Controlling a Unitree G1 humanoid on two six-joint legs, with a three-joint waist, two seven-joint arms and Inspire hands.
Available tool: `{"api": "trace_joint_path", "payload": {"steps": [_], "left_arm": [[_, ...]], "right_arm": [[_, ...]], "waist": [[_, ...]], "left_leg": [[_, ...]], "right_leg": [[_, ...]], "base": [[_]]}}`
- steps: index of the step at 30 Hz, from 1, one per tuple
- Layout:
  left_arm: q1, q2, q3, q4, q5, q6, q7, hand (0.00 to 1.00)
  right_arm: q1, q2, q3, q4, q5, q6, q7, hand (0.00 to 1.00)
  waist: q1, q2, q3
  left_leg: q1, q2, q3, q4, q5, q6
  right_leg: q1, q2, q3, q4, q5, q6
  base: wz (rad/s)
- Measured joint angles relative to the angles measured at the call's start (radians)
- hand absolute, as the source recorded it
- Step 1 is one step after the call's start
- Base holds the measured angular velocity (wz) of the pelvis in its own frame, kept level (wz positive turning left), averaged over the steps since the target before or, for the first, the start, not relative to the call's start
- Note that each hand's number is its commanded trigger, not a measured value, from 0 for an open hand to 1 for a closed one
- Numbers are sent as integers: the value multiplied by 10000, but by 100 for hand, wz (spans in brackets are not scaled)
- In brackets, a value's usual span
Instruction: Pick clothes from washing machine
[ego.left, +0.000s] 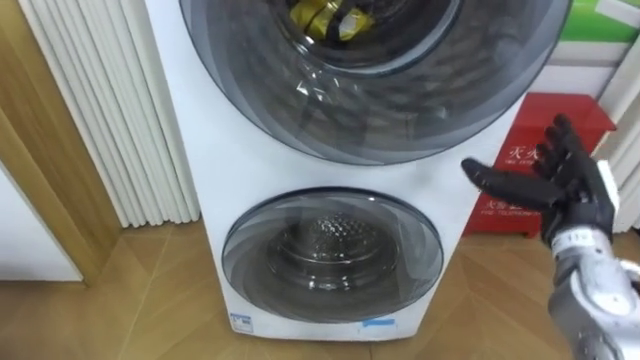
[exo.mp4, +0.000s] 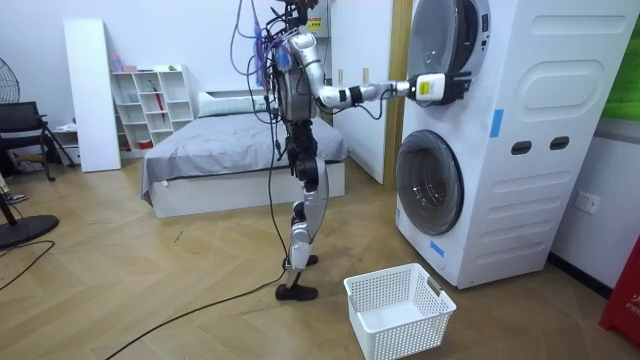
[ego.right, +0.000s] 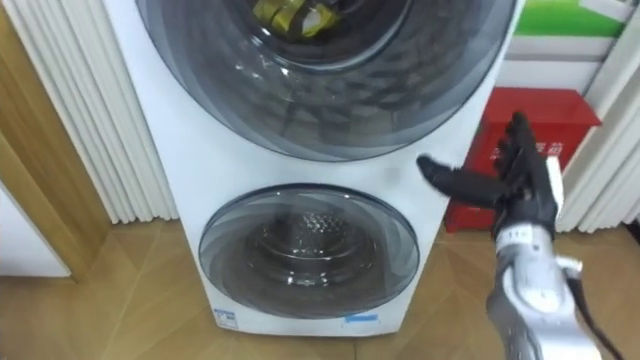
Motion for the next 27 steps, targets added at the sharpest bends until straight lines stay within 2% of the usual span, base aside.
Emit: {"api": "trace_joint_path", "payload": {"steps": [4,5,7,9,11,19,21,24,26,27], "left_arm": [[3,92,55,-5,45,6,0,0],[3,101,52,-5,46,6,0,0],[7,101,41,3,48,5,-1,0],[8,101,49,8,50,14,-4,0],[-18,108,57,4,53,47,-7,0],[-42,143,47,-100,58,173,-12,0],[-48,146,58,-104,87,215,-13,0],[-36,163,74,-105,371,325,-17,0],[-45,182,74,-146,380,358,-17,0],[-49,205,74,-187,421,355,-17,0]], "right_arm": [[-330,-253,0,-591,12,-2,-143,0],[-346,-264,0,-630,11,-7,-166,0],[-358,-258,-67,-604,26,24,-345,0],[-423,-285,-102,-637,18,17,-303,0],[-596,-286,-102,-636,19,17,-298,0],[-932,-466,-134,-637,83,22,-169,0],[-1123,-466,-202,-636,183,139,-175,0],[-1481,-469,-324,-636,198,464,-206,0],[-1595,-510,-323,-646,221,467,-218,0],[-1615,-519,-315,-656,212,467,-216,0]], "waist": [[263,-162,-107],[284,-173,-108],[314,-202,-66],[414,-256,-43],[427,-284,46],[421,-308,37],[420,-325,25],[423,-359,-2],[464,-365,-6],[487,-359,-9]], "left_leg": [[57,-4,-194,-39,1,1],[103,2,-264,-79,6,-1],[259,26,-465,-172,56,-3],[216,4,-404,-228,55,-4],[166,1,-365,-250,56,-6],[-108,-11,-382,-230,60,-12],[-172,-13,-452,-247,75,-36],[-163,-9,-727,-250,80,-44],[-153,6,-896,-250,80,-44],[-136,38,-1150,-259,98,-70]], "right_leg": [[51,14,-76,46,0,0],[53,21,-98,113,0,0],[45,28,-186,342,-3,3],[57,18,-208,214,-1,3],[18,16,-221,136,-1,3],[-180,28,-240,-11,-1,3],[-226,35,-269,-4,-1,3],[-311,57,-295,32,-1,3],[-351,72,-403,100,-1,3],[-412,86,-548,352,-2,2]], "base": [[6],[19],[15],[-10],[-12],[-2],[0],[-3],[-9],[-16]]}}
